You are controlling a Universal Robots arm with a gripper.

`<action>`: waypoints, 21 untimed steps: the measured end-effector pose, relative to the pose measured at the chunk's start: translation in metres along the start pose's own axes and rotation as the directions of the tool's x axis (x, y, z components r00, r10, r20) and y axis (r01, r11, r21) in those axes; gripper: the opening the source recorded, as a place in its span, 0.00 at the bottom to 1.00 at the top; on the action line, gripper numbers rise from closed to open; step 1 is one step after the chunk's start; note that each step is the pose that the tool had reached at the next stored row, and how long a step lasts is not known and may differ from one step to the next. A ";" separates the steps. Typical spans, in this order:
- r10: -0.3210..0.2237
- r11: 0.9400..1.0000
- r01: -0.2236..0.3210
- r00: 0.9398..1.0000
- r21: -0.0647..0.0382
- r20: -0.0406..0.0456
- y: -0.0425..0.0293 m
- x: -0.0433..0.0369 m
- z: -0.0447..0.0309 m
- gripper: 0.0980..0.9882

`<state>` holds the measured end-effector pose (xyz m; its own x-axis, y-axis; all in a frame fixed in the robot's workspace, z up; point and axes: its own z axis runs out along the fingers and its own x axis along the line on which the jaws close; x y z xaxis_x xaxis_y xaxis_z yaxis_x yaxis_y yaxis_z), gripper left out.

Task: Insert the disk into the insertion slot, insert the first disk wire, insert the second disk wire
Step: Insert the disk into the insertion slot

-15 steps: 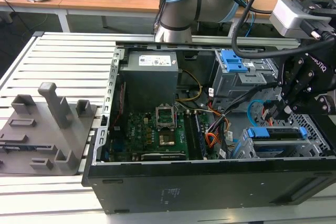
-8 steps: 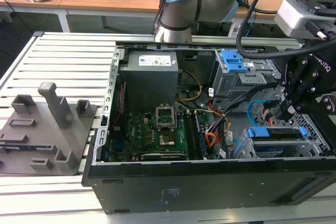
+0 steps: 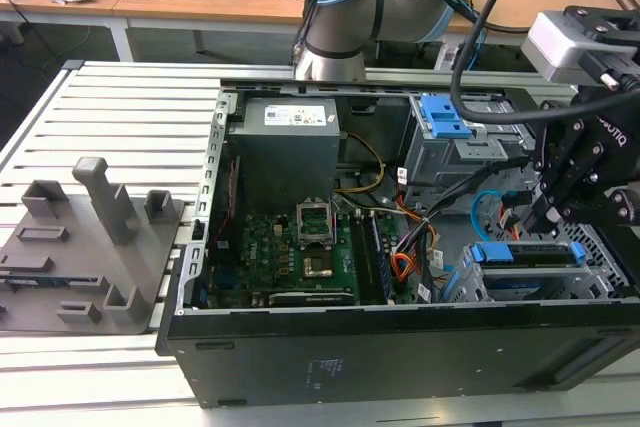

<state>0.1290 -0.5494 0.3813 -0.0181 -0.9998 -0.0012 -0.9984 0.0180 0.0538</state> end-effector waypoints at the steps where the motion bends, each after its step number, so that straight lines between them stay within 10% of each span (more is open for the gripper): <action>1: 0.000 1.000 0.000 1.000 0.000 0.000 -0.0001 0.0000 0.0011 0.01; 10: 0.000 1.000 0.000 1.000 -0.002 0.000 -0.0028 0.0000 0.0171 0.01; 21: 0.000 1.000 0.000 1.000 -0.003 0.000 -0.0085 -0.0001 0.0185 0.01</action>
<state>0.1365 -0.5494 0.3624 -0.0181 -0.9998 -0.0011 -0.9982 0.0180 0.0572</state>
